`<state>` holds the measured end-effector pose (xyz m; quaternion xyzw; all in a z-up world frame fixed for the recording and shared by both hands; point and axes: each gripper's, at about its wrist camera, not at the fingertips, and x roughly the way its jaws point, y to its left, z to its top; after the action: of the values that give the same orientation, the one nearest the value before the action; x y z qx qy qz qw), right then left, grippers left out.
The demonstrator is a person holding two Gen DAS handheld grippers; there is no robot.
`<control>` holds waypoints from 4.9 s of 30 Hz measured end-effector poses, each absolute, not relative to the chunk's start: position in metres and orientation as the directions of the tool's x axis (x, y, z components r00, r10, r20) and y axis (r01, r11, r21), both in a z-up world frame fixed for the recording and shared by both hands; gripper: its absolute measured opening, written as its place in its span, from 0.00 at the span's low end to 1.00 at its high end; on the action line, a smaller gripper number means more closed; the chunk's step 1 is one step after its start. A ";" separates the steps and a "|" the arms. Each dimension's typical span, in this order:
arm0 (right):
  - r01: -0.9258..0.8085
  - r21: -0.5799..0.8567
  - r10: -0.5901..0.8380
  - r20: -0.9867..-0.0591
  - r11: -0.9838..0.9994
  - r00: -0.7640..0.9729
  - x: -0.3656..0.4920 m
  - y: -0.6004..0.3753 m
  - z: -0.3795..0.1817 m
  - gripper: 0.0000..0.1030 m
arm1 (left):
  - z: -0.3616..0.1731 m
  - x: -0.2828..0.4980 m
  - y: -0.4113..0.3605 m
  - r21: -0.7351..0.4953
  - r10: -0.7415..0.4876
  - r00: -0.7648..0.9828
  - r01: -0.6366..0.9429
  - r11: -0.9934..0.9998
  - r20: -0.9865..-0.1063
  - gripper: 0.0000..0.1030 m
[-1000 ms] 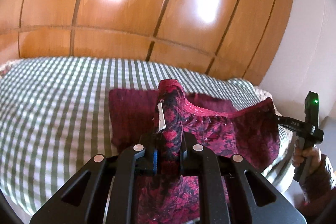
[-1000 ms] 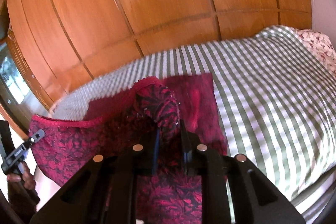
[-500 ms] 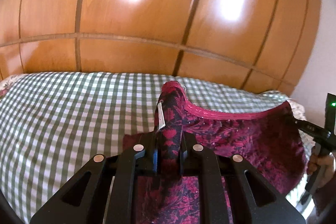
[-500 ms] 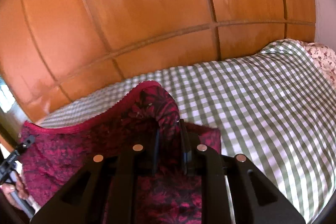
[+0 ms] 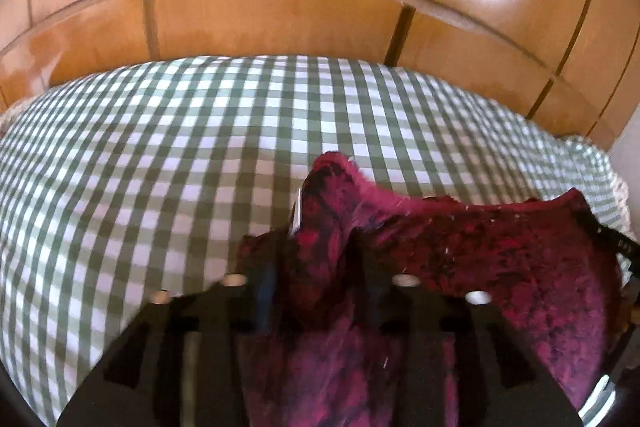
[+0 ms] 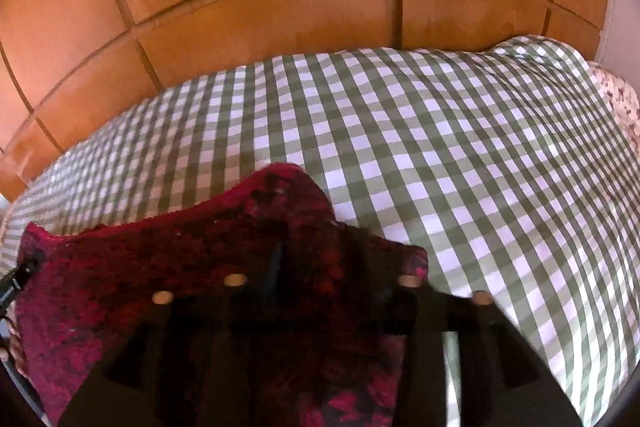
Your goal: Fold small clothes
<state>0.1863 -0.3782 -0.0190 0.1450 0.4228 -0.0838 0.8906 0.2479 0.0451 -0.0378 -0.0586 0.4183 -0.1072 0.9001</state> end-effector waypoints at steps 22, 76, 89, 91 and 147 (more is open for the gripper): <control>0.221 0.390 0.166 -0.747 0.894 0.644 0.003 -0.378 -0.029 0.13 | -0.068 0.072 0.097 -0.510 -0.538 0.516 0.210 0.834 -0.667 0.14; 0.075 0.087 0.010 -0.718 0.993 0.696 0.063 -0.301 0.007 0.62 | 0.005 0.127 0.013 -0.083 -0.234 0.745 0.234 0.969 -0.624 0.65; 0.087 0.041 -0.020 -0.797 0.995 0.604 0.114 -0.296 -0.030 0.72 | -0.013 0.143 -0.008 -0.048 -0.255 0.712 0.297 0.954 -0.654 0.65; 0.092 0.039 -0.023 -0.805 0.995 0.593 0.118 -0.299 -0.033 0.73 | -0.018 0.149 -0.008 -0.054 -0.257 0.702 0.298 0.953 -0.664 0.65; 0.195 0.573 0.377 -0.722 0.796 0.580 -0.015 -0.377 -0.067 0.65 | -0.042 0.053 0.025 -0.143 -0.270 0.673 0.239 0.960 -0.689 0.70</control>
<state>-0.0147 -0.3770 -0.0670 0.3146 0.4549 0.0548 0.8313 0.0533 0.0251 -0.0424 -0.0205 0.3796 -0.1392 0.9144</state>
